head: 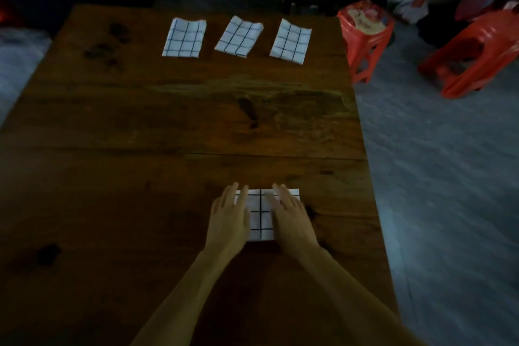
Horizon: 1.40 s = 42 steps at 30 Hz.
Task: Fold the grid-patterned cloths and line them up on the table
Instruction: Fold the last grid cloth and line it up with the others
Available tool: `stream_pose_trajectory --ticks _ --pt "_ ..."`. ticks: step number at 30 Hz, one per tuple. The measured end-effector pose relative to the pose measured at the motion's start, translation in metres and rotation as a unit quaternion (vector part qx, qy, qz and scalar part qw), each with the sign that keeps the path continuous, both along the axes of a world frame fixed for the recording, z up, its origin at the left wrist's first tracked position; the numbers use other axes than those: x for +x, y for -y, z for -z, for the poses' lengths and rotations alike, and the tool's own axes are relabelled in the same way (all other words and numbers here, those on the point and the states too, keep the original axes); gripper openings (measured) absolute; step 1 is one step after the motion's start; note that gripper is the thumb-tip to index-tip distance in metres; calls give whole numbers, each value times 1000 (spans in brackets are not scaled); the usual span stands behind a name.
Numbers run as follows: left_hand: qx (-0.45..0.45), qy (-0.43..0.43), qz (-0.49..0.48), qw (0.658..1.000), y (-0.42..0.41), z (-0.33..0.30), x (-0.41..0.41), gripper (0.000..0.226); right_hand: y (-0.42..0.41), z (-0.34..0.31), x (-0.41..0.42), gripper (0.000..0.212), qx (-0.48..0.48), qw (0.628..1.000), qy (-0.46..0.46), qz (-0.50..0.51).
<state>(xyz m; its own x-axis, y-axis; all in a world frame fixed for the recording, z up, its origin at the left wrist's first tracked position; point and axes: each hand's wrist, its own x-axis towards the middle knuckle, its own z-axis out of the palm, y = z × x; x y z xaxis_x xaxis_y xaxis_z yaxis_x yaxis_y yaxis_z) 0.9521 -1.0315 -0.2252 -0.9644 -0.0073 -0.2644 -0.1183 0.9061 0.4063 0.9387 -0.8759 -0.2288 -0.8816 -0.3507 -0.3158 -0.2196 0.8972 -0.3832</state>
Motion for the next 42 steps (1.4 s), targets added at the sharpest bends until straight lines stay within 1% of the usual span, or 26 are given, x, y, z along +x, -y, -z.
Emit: stream_pose_trajectory --ticks 1,4,8,9,12,14,17,21,23,25,27,30,32,36,39,40,42 --pt "-9 7 20 1000 -3 6 4 61 6 7 8 72 3 1000 8 -26" --pt "-57 26 70 996 -6 23 4 83 22 25 7 72 5 997 8 -72" --pt "-99 43 73 991 -3 37 2 96 33 38 -7 83 38 997 11 -70" --pt "-104 43 75 991 -2 39 3 95 32 39 -8 82 49 997 11 -60" --pt "-102 12 57 993 4 43 8 73 13 41 -3 63 36 999 -25 4" --pt "-97 -1 33 995 7 42 12 67 -6 42 2 59 41 998 -42 27" --pt "-113 -7 15 993 7 39 13 69 -18 44 3 62 60 996 -45 42" --pt "-129 7 21 991 1 28 6 71 -12 43 5 70 34 997 -32 62" --pt "-129 -4 34 991 -4 22 1 71 -14 37 8 69 23 992 -45 118" --pt "-134 -9 53 989 -10 19 -5 72 -15 29 12 64 14 981 -48 188" --pt "-142 -14 69 987 -17 16 -11 72 -13 24 16 61 6 974 -30 222" --pt "-120 -42 91 988 -29 14 -23 64 -13 24 21 54 13 982 -4 190" --pt "-94 -42 97 990 -38 14 -28 56 -16 24 21 52 3 984 3 179" --pt "-49 -24 62 997 -52 14 -32 42 -28 22 20 52 -32 989 -8 147" --pt "-53 -3 66 996 -58 14 -36 31 -35 24 21 53 -81 985 -19 149" --pt "-44 -3 62 997 -60 12 -37 26 -37 24 22 55 -101 982 -18 157" --pt "4 -7 29 1000 -66 4 -35 15 -42 21 23 60 -150 971 -16 187"
